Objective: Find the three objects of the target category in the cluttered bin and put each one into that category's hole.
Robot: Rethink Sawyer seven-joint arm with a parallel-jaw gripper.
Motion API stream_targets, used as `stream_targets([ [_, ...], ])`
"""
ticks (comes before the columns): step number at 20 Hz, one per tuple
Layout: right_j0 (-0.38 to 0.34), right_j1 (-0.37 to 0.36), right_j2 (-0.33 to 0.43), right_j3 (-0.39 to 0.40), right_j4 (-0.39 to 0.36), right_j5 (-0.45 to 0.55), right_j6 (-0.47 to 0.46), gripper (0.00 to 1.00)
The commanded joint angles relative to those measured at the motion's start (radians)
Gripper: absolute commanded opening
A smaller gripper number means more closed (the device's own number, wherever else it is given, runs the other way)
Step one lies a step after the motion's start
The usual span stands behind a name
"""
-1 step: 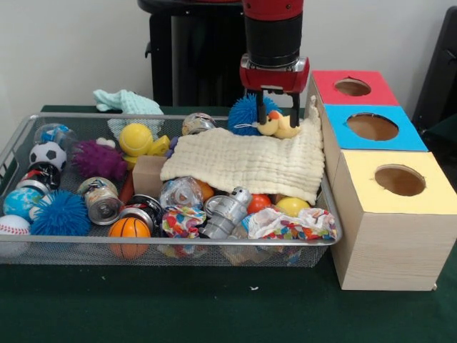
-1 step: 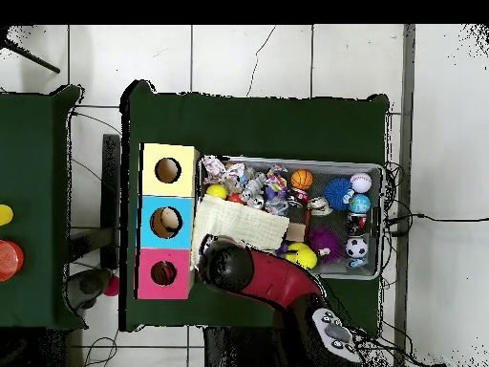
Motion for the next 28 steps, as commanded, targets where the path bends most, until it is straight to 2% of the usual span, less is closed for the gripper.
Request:
stream_targets([
  [1,0.013,0.045,0.023,-0.015,-0.003,0.126,0.122,1.00],
  [13,0.022,0.040,0.011,-0.028,-0.012,0.138,0.109,1.00],
  [14,0.023,0.039,0.009,-0.026,-0.013,0.122,0.111,0.00],
  [17,0.022,0.041,0.009,-0.034,-0.020,0.110,0.103,0.00],
  [28,0.021,0.025,0.016,-0.041,-0.014,0.164,0.099,0.00],
])
